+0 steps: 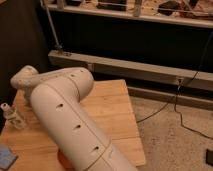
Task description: Push the eraser across the table
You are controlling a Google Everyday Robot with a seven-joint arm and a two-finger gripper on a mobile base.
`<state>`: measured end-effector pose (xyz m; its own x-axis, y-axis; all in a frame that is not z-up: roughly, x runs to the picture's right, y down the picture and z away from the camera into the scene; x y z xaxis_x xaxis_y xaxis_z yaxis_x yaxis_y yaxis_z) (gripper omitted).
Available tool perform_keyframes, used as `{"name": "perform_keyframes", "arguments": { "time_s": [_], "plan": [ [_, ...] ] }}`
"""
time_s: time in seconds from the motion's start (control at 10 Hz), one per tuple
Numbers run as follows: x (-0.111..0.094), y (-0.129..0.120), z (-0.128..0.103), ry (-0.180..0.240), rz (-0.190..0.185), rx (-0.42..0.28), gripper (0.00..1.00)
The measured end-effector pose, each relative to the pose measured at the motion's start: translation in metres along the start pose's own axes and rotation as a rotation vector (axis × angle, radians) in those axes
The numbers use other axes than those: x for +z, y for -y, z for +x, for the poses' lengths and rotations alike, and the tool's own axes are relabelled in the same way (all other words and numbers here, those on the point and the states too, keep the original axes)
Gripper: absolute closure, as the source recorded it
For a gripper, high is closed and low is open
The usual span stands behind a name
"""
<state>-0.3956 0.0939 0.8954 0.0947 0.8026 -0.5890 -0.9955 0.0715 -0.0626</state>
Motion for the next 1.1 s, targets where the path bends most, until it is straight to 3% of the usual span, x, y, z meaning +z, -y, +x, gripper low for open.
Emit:
{"name": "perform_keyframes", "arguments": {
  "time_s": [0.3, 0.5, 0.8, 1.1],
  "plan": [
    [-0.005, 0.005, 0.012, -0.027, 0.01, 0.003, 0.42],
    [-0.011, 0.014, 0.028, -0.055, 0.01, 0.01, 0.61],
    [-0.011, 0.012, 0.047, -0.079, 0.0, -0.003, 0.62],
    [-0.016, 0.005, 0.048, -0.07, -0.006, -0.013, 0.62]
  ]
}}
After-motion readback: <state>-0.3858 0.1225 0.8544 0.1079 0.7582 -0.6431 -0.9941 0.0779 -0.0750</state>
